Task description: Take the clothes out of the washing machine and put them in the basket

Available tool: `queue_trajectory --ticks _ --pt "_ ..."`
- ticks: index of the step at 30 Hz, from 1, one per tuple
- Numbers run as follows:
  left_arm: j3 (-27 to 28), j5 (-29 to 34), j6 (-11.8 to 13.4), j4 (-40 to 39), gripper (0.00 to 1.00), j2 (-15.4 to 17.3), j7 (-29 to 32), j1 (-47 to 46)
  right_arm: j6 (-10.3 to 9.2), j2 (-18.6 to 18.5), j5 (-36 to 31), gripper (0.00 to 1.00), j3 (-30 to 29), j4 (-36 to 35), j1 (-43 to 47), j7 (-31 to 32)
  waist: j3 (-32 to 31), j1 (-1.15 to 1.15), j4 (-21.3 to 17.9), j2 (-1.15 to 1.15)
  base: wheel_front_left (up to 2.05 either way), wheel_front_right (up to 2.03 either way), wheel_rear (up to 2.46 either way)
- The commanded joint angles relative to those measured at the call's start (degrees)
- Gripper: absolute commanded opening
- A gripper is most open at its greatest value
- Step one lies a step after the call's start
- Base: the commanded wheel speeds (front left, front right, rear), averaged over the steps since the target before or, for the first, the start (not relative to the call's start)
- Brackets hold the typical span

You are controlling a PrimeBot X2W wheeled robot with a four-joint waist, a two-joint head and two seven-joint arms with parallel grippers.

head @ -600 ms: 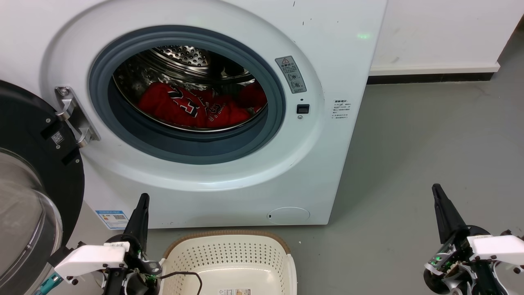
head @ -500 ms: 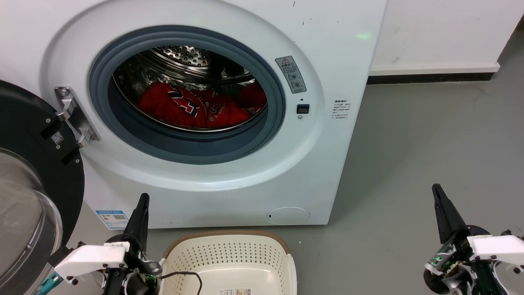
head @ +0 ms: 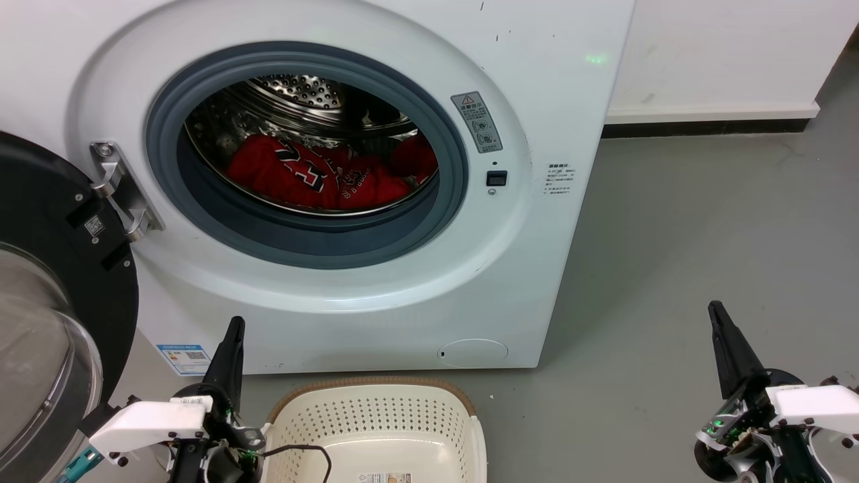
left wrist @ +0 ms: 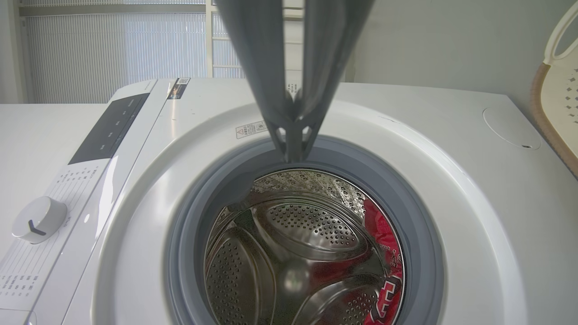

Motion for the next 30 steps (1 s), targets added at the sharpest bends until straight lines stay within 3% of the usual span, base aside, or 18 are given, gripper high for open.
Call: queue_trajectory --ticks 1,6,7,22,30 --pt "0.2 -0.01 -0.24 -0.07 0.0 0.03 0.26 -0.34 -0.03 -0.01 0.22 0.0 -0.04 0.08 -0.75 0.05 0.0 0.0 0.0 0.0 0.0 0.0 0.0" --pt "0.2 -0.01 -0.24 -0.07 0.0 0.03 0.26 -0.34 -0.02 -0.01 0.22 0.0 -0.04 0.08 -0.75 0.05 0.0 0.0 0.0 0.0 0.0 0.0 0.0" --pt "0.0 0.01 0.0 0.0 1.0 0.0 0.0 0.0 0.0 0.0 0.0 1.0 0.0 0.0 0.0 0.0 0.0 0.0 0.0 0.0 0.0 0.0 0.0" --pt "0.13 2.53 0.05 0.04 1.0 -0.12 -3.32 2.24 0.0 0.11 -1.53 1.0 1.14 -0.41 2.45 -3.24 0.12 0.0 -0.09 0.0 0.0 0.0 0.0" --pt "2.65 8.53 0.11 -0.42 1.0 -0.1 -5.4 2.4 0.0 0.09 -6.61 1.0 0.13 -1.03 2.74 -5.34 0.17 0.0 -0.15 0.0 0.0 0.0 0.0"
